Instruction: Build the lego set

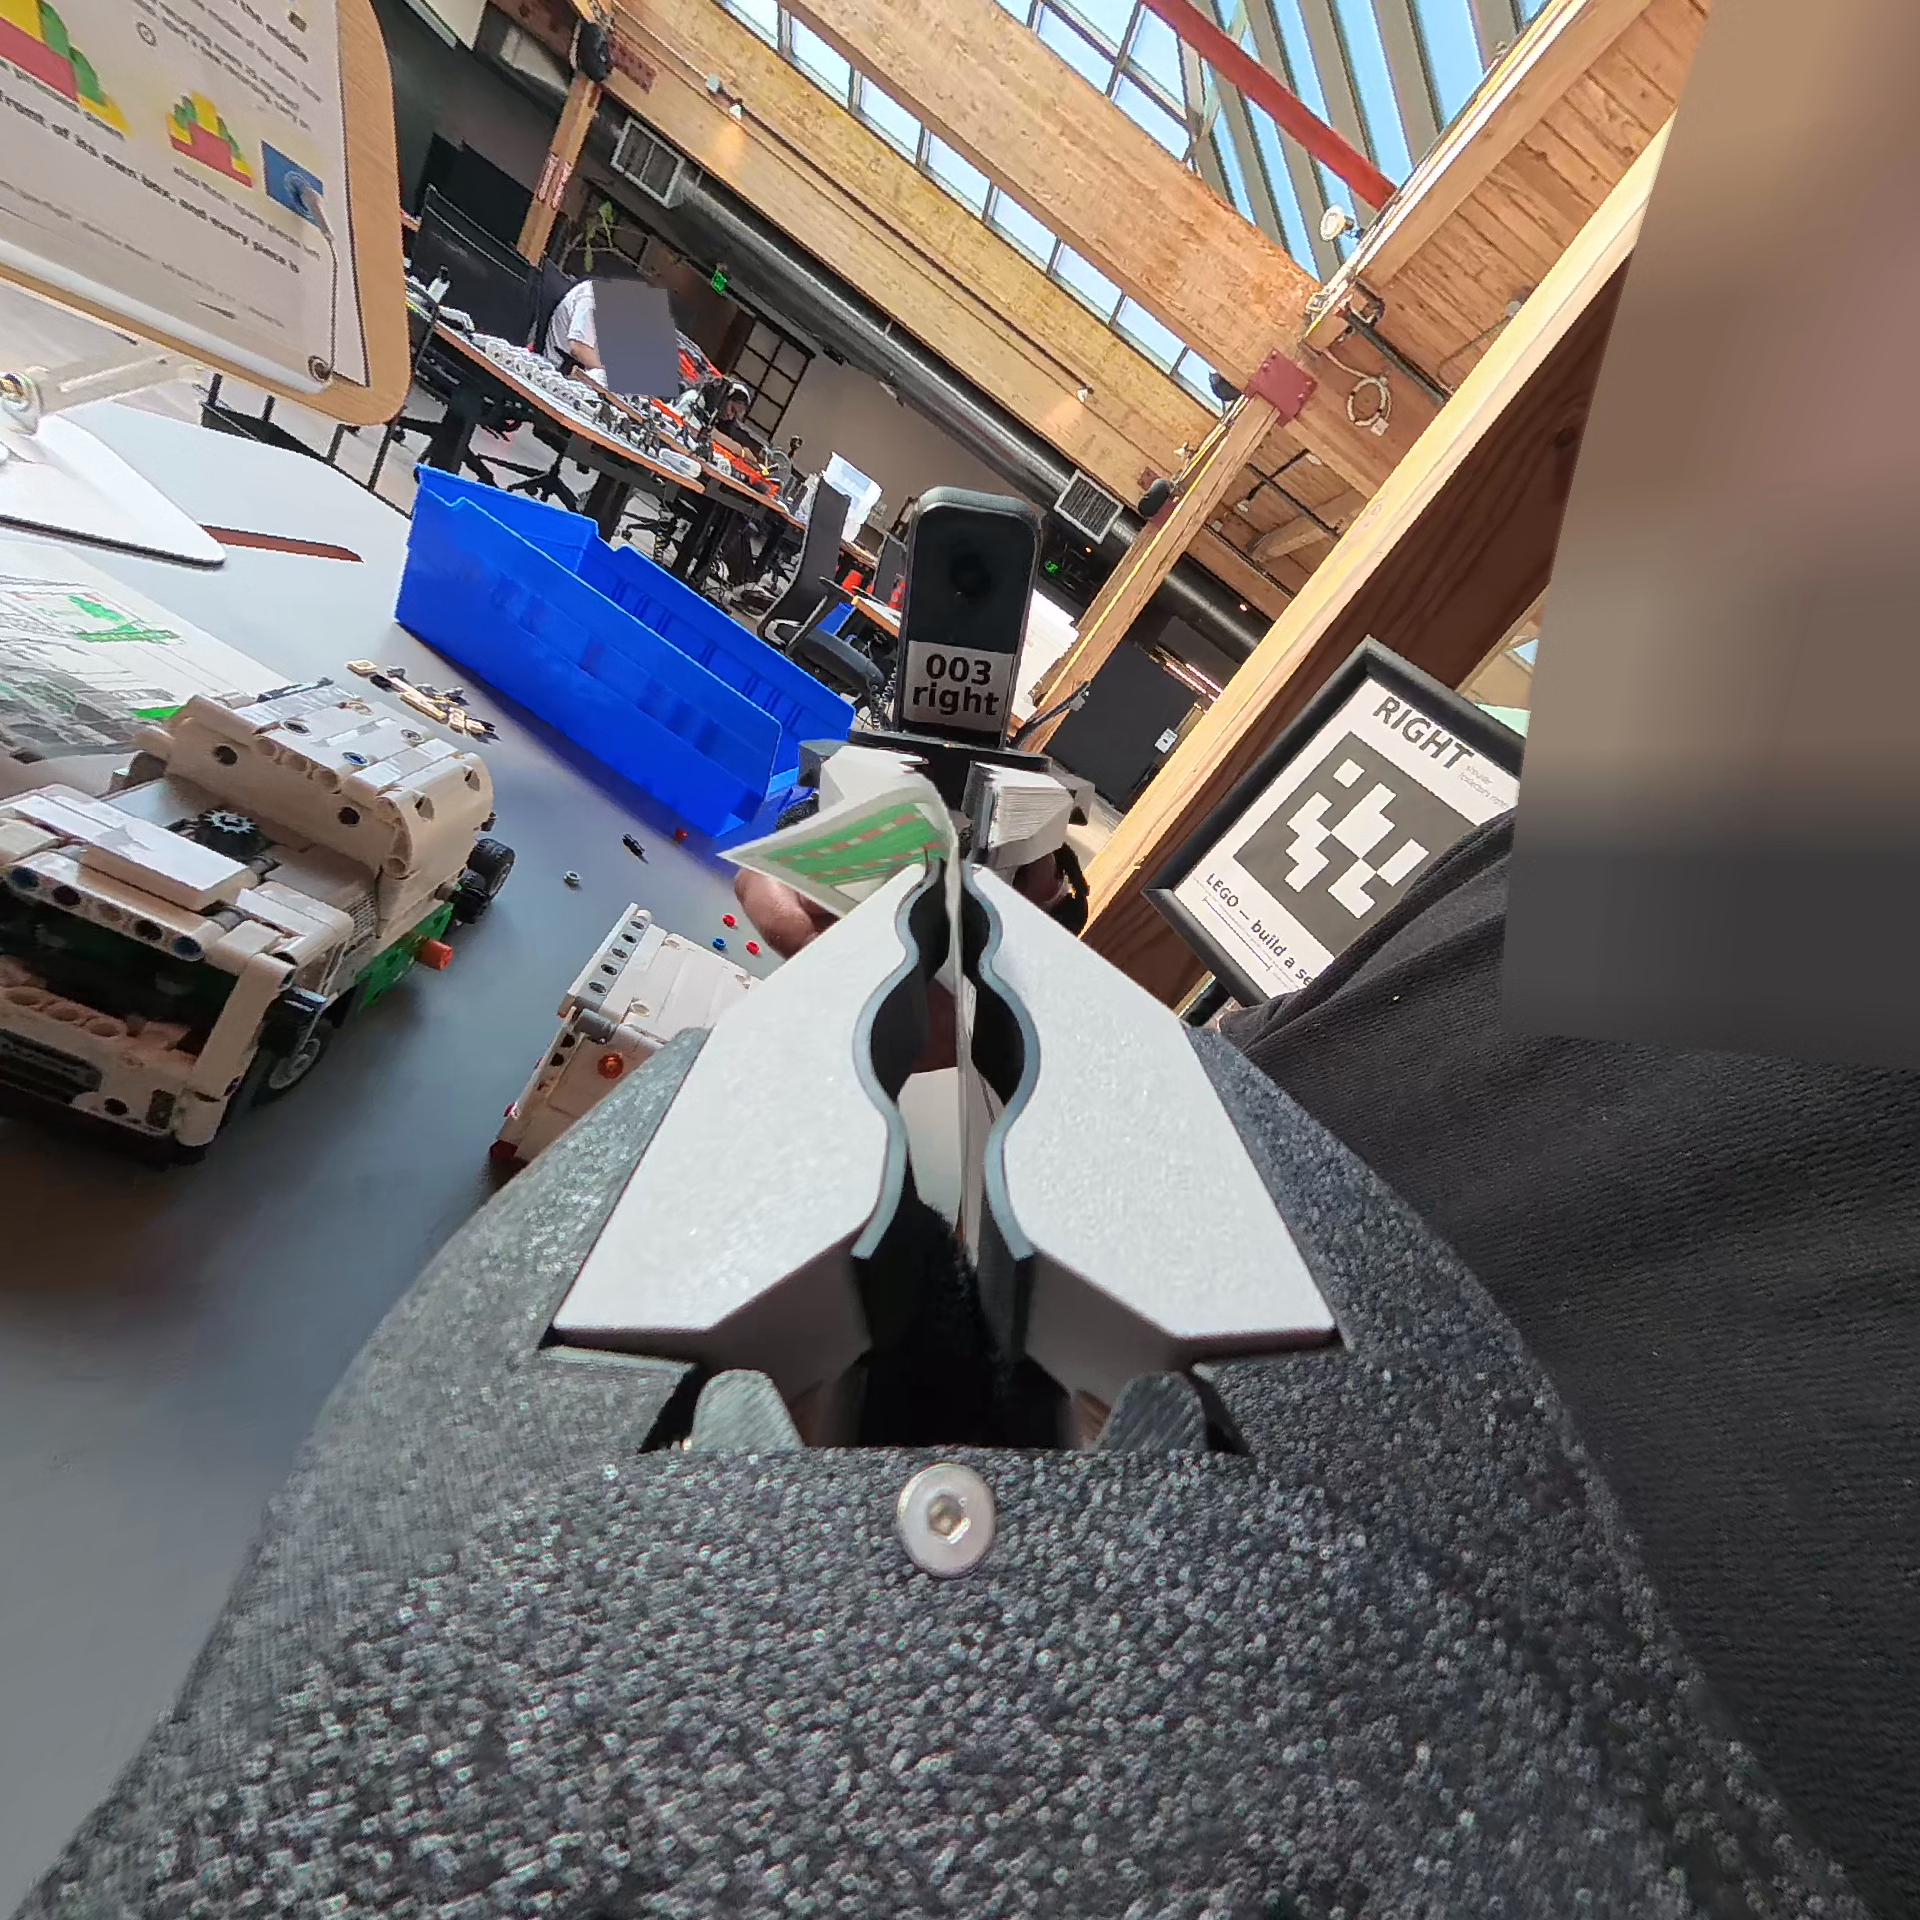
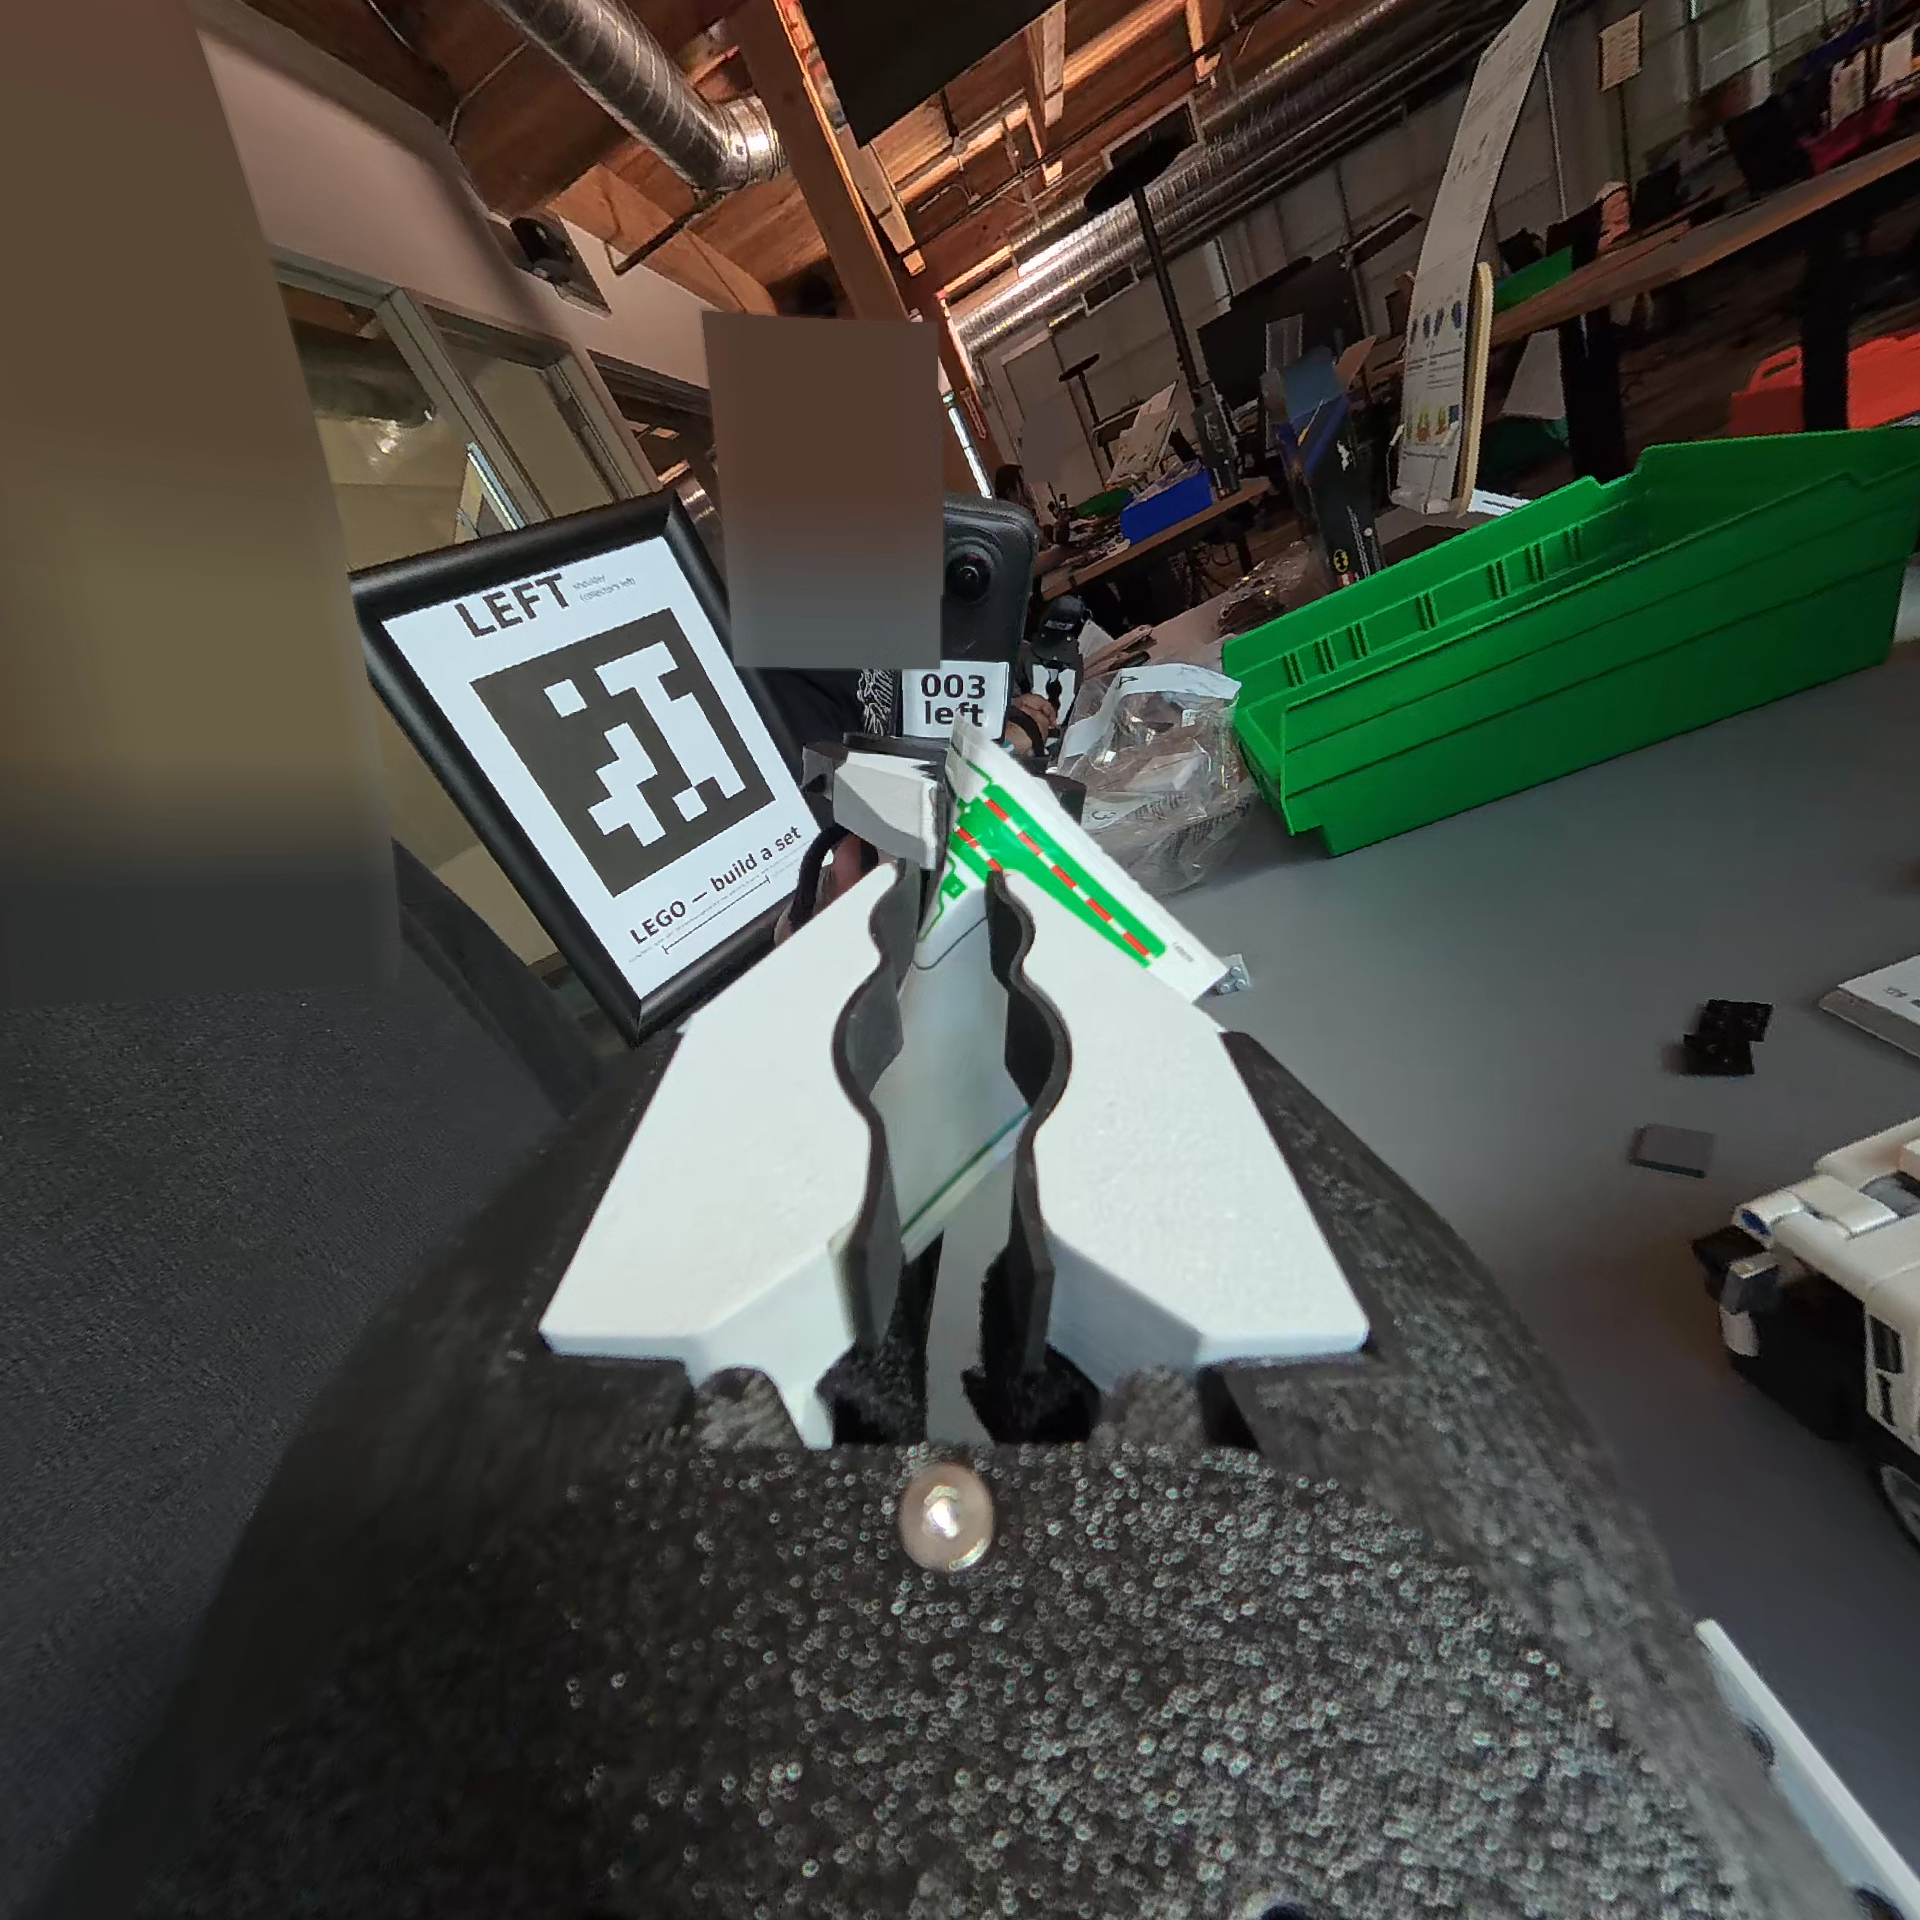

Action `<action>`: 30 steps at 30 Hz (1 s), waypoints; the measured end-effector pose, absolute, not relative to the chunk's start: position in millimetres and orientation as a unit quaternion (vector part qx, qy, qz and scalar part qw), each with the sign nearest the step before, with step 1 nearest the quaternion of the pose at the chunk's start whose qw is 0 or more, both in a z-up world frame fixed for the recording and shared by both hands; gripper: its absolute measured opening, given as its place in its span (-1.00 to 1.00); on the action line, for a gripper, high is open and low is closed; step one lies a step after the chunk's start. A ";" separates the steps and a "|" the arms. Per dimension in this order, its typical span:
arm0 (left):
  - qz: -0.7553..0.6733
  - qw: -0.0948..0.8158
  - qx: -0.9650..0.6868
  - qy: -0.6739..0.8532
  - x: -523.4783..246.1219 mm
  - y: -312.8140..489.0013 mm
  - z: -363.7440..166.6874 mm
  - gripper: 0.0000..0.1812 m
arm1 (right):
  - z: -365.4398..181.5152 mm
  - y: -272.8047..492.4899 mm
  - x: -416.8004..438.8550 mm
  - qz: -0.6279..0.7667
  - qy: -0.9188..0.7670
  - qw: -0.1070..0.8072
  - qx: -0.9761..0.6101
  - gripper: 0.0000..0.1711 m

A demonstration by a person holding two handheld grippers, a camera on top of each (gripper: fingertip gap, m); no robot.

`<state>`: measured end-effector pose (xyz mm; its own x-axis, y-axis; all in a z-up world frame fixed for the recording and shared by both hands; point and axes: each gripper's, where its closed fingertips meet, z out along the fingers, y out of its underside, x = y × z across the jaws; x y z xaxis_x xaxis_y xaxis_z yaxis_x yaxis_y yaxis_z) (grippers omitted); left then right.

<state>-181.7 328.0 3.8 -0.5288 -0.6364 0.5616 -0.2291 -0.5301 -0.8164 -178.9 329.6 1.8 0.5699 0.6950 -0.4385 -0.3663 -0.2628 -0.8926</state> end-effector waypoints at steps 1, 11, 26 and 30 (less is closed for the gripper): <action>-0.740 0.137 -0.467 0.465 -181.3 328.0 2.7 -1.00 | 1.2 329.8 -180.3 0.443 -0.128 0.593 -0.660 -0.85; -0.740 0.133 -0.460 0.472 -175.4 319.2 -0.6 -1.00 | -0.5 329.7 -182.2 0.464 -0.119 0.584 -0.655 -0.87; -0.756 0.130 -0.408 0.495 -183.0 303.3 10.7 -1.00 | 12.0 315.5 -188.3 0.608 -0.111 0.537 -0.574 -0.94; -0.749 0.139 -0.411 0.501 -181.9 303.3 10.2 -1.00 | 11.6 315.5 -186.9 0.605 -0.109 0.541 -0.574 -0.95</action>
<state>-181.9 303.3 10.2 -0.6239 -0.6199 0.4758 -0.2039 -0.4585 -0.8650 -186.9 315.5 11.6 0.2451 0.7801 -0.5756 -0.5291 -0.3899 -0.7537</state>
